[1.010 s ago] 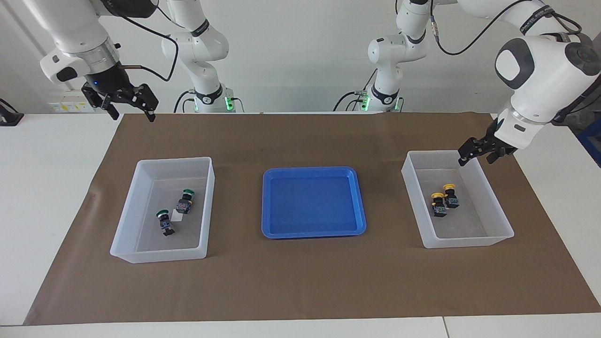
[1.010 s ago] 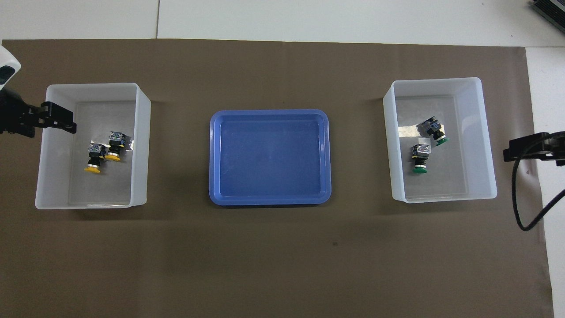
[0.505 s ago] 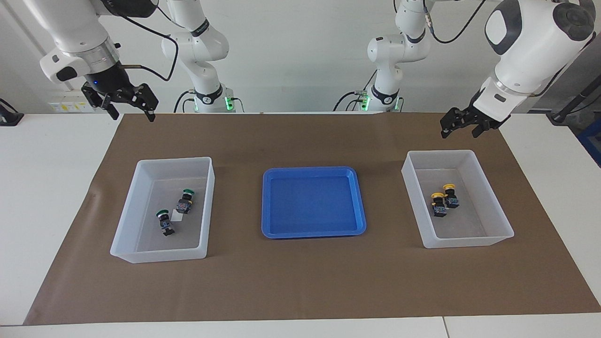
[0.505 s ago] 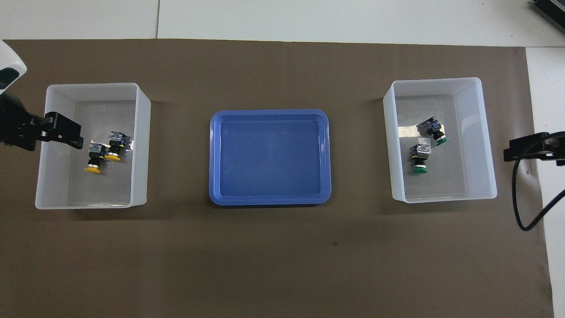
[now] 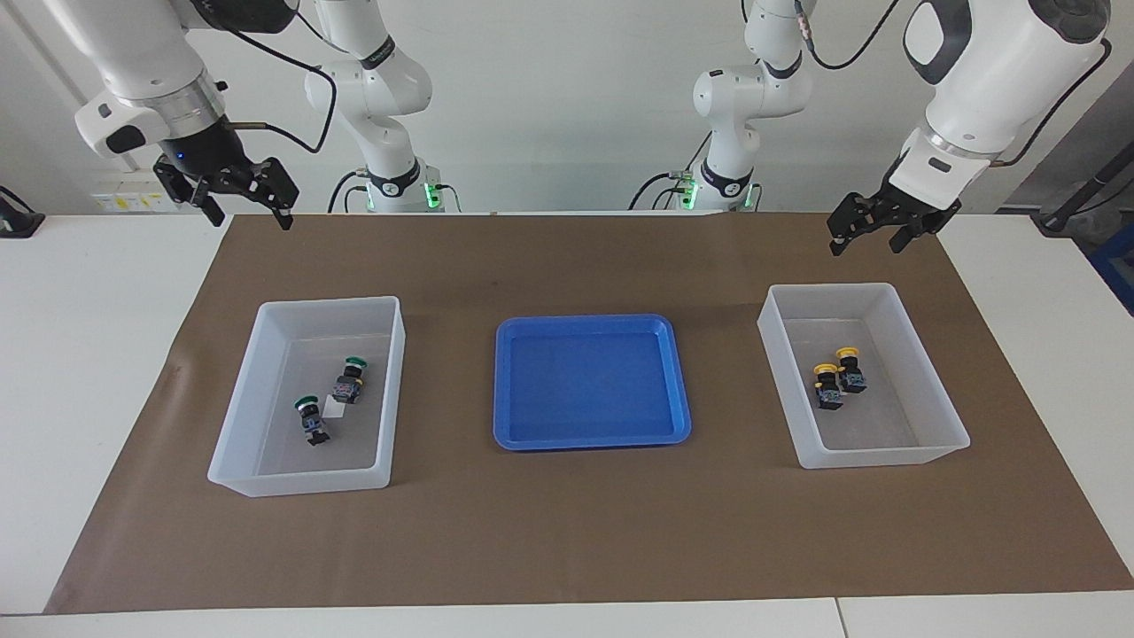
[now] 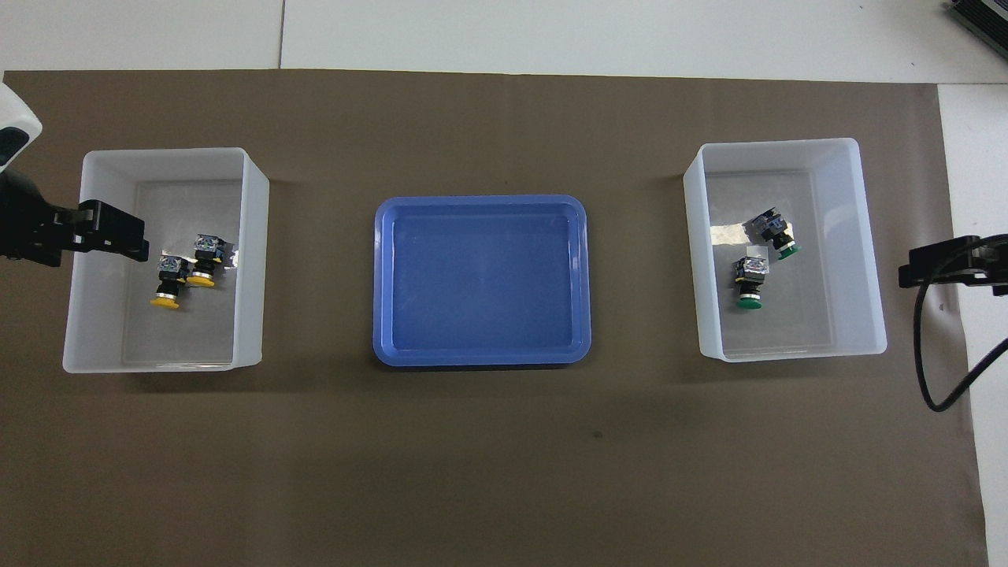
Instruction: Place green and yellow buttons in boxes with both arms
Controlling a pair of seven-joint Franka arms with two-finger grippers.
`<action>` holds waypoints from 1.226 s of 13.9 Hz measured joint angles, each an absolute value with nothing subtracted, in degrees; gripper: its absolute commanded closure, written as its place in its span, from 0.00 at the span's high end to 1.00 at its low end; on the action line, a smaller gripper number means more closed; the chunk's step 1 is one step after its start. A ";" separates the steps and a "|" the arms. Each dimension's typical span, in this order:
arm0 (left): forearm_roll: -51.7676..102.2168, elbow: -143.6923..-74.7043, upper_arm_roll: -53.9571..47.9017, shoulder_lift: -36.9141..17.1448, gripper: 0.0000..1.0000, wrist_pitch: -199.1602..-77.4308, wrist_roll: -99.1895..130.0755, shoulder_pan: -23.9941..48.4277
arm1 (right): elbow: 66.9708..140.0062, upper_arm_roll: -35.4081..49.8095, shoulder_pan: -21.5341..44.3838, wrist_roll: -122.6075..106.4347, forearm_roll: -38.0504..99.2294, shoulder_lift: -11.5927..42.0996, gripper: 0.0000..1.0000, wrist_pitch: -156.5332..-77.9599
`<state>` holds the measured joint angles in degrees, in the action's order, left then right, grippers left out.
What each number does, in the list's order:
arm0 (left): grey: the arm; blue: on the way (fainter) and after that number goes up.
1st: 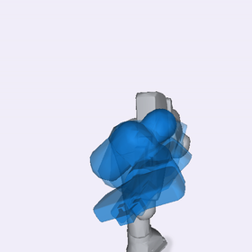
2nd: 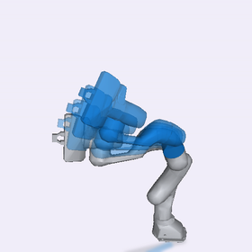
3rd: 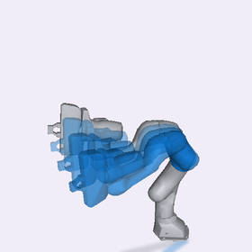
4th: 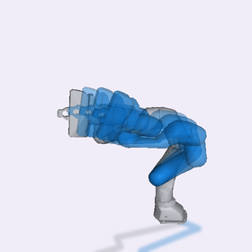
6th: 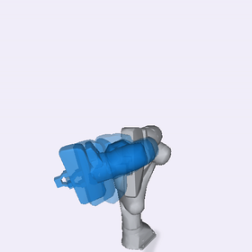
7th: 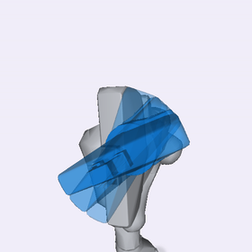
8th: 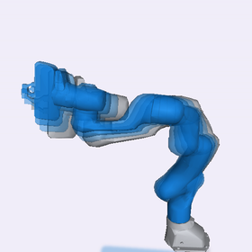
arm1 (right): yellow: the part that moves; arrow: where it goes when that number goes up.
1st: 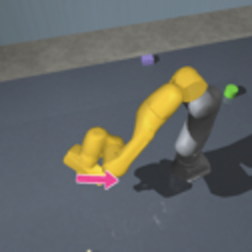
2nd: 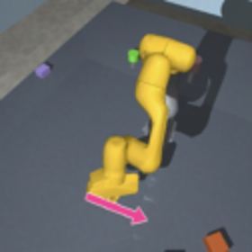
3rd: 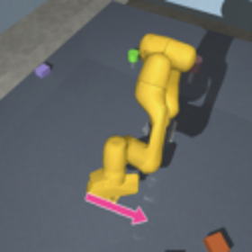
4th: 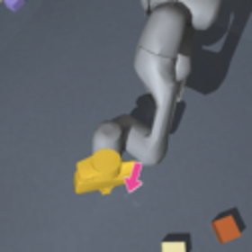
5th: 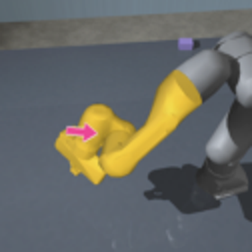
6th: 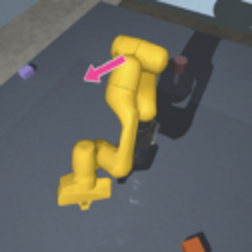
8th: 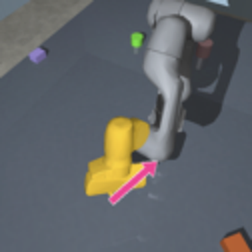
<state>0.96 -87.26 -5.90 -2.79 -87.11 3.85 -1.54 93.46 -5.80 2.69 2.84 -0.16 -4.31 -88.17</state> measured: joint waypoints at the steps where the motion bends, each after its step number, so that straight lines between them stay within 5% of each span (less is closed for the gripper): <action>1: 0.94 -87.26 -5.90 -2.79 1.00 -87.90 3.84 -1.54 | 93.46 -5.80 2.69 2.84 -0.16 -4.31 1.00 -88.17; 17: 0.71 -87.27 -5.50 -2.56 1.00 -93.73 3.83 -1.83 | 93.47 -6.19 2.51 2.84 -0.16 -4.39 1.00 -87.71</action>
<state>0.71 -87.27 -5.50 -2.56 -93.73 3.83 -1.83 93.47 -6.19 2.51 2.84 -0.16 -4.39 -87.71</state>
